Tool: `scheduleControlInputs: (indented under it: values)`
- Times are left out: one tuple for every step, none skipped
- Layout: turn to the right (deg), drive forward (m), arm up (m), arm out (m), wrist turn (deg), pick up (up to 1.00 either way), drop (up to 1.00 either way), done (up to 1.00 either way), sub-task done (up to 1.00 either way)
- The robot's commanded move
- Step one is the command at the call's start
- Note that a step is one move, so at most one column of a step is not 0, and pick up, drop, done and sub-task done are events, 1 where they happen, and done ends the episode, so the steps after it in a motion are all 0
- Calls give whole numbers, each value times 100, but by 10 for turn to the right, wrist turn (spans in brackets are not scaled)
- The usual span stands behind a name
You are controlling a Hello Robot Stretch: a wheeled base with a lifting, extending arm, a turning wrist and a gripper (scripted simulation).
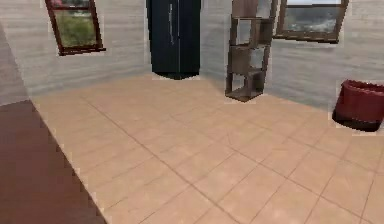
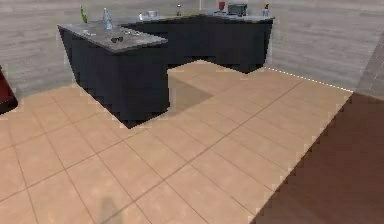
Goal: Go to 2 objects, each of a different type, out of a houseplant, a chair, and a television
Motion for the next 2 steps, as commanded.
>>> scheduleControlInputs:
  values:
    - [-240,0,0,0,0,0,0,0,0]
    - [0,30,0,0,0,0,0,0,0]
